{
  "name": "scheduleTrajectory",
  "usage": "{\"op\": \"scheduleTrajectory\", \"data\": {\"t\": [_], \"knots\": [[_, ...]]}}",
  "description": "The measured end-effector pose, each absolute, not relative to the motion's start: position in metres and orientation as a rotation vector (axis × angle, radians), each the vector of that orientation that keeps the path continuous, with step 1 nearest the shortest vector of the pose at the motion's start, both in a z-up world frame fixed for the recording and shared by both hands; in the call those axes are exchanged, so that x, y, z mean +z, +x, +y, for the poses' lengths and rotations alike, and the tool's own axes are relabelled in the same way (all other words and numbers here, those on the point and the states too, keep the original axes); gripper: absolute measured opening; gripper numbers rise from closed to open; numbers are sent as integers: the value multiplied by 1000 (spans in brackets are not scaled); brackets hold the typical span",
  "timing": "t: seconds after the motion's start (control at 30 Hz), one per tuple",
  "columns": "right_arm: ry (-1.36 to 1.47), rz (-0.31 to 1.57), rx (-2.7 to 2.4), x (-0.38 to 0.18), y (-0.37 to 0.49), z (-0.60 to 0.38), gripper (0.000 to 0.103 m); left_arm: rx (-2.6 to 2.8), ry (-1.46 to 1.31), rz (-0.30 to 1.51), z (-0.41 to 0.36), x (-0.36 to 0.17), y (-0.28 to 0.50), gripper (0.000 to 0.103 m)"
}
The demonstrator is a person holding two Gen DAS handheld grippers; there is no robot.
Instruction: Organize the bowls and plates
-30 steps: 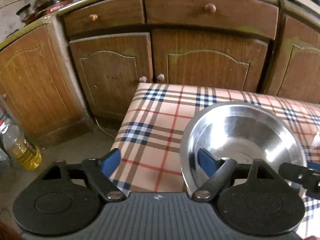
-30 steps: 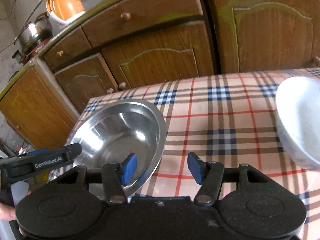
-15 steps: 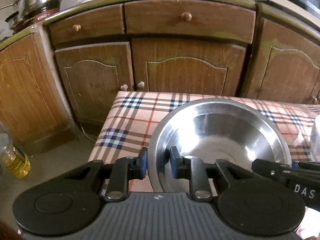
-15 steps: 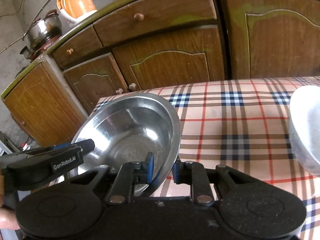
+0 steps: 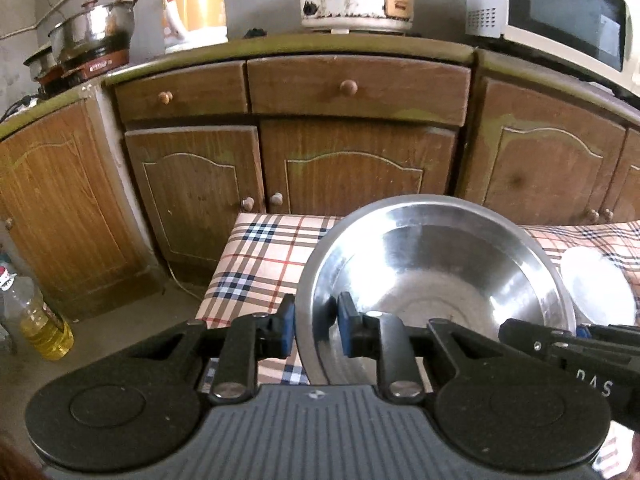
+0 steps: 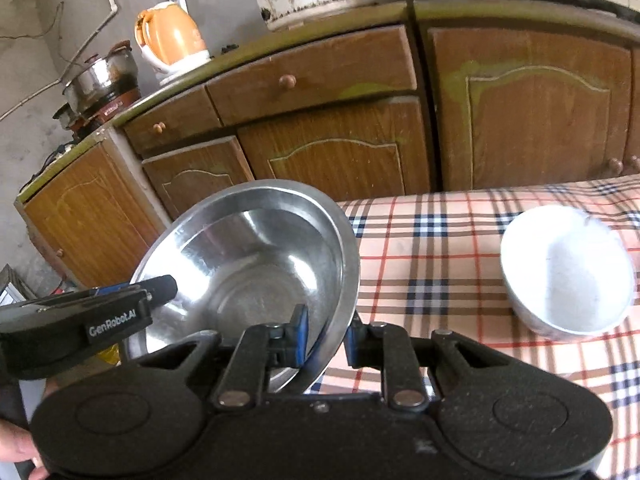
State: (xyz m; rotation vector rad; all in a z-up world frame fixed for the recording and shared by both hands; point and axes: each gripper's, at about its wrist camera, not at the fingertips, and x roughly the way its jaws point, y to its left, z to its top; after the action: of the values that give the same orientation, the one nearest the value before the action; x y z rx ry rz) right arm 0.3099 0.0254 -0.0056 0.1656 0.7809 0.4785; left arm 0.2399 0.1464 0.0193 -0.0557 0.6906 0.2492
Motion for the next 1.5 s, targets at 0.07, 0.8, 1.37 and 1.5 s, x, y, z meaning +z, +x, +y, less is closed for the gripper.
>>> {"op": "scheduleTrajectory", "data": {"t": [0.07, 0.8, 1.37, 1.5], "knots": [[165, 772, 481, 1, 301, 22, 24, 251, -57, 685, 143, 25, 233, 22], [158, 722, 481, 51, 226, -9, 24, 260, -46, 663, 115, 63, 161, 22], [148, 699, 459, 57, 183, -38, 24, 240, -50, 673, 90, 61, 130, 23], [141, 688, 447, 59, 177, -45, 24, 234, -47, 669, 83, 62, 126, 23]]}}
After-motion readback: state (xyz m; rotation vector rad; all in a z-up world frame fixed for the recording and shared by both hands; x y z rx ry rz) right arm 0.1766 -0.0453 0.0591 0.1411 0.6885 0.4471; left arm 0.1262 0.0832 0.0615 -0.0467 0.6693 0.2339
